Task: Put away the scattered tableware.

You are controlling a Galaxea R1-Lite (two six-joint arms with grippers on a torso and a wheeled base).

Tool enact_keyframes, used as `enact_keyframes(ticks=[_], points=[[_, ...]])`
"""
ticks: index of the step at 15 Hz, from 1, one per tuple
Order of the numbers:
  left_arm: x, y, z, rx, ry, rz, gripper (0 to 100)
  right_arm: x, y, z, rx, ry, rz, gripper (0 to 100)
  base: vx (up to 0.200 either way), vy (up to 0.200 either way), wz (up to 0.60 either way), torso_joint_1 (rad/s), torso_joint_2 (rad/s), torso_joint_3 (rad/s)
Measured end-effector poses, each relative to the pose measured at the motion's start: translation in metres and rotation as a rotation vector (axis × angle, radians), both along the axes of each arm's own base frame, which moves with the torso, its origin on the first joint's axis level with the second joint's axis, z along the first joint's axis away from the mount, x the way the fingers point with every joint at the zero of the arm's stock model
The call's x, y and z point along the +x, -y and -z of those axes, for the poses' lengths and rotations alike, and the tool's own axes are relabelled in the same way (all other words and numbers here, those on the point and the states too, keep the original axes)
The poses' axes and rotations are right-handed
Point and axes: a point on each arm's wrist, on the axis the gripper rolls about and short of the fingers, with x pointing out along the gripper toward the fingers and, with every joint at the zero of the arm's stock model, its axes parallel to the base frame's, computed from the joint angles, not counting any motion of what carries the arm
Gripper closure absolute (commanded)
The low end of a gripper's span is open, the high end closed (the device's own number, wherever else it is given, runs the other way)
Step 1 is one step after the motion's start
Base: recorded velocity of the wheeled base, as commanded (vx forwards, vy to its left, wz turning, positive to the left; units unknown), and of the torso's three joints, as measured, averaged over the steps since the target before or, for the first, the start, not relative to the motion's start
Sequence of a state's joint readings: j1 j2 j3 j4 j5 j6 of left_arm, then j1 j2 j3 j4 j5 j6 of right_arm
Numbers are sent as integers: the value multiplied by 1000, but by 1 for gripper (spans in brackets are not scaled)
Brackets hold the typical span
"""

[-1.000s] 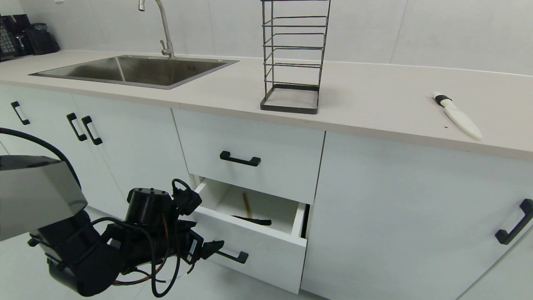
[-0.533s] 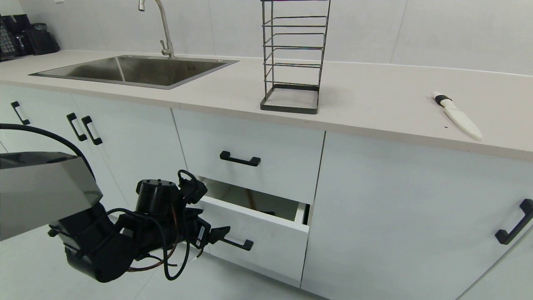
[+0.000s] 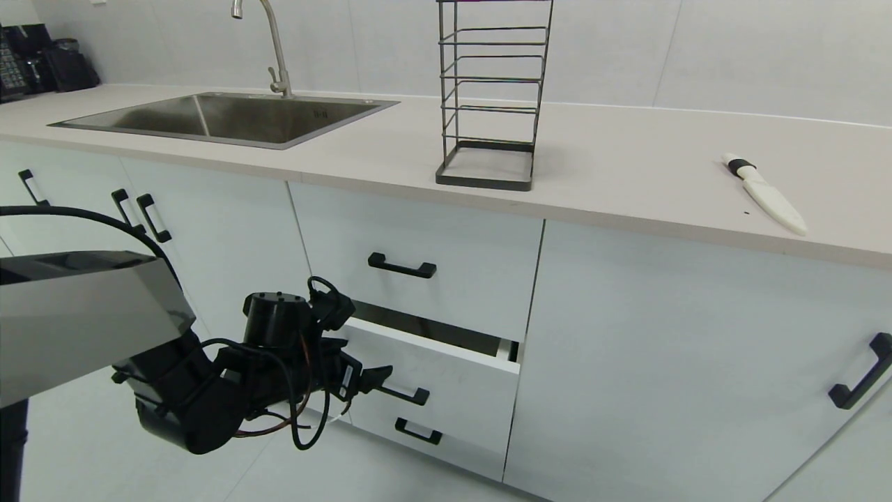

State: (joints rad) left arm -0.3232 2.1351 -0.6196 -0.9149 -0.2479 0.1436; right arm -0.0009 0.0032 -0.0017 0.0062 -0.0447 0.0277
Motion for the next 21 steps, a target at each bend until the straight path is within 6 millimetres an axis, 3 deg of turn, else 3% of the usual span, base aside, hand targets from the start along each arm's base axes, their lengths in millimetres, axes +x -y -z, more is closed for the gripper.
enact_keyframes(ticks=[6,12,15,21], points=[[28,9,-6,-63,108,-17,0,0,0,0,0,0,0,0,0,0,0,0,0,0],[29,10,4,-57,91,-18,0,0,0,0,0,0,0,0,0,0,0,0,0,0],[10,7,-3,-53,76,-10,0,0,0,0,0,0,0,0,0,0,0,0,0,0],[-57,-14,-60,-78,154,-6,0,0,0,0,0,0,-1,0,0,0,0,0,0,0]])
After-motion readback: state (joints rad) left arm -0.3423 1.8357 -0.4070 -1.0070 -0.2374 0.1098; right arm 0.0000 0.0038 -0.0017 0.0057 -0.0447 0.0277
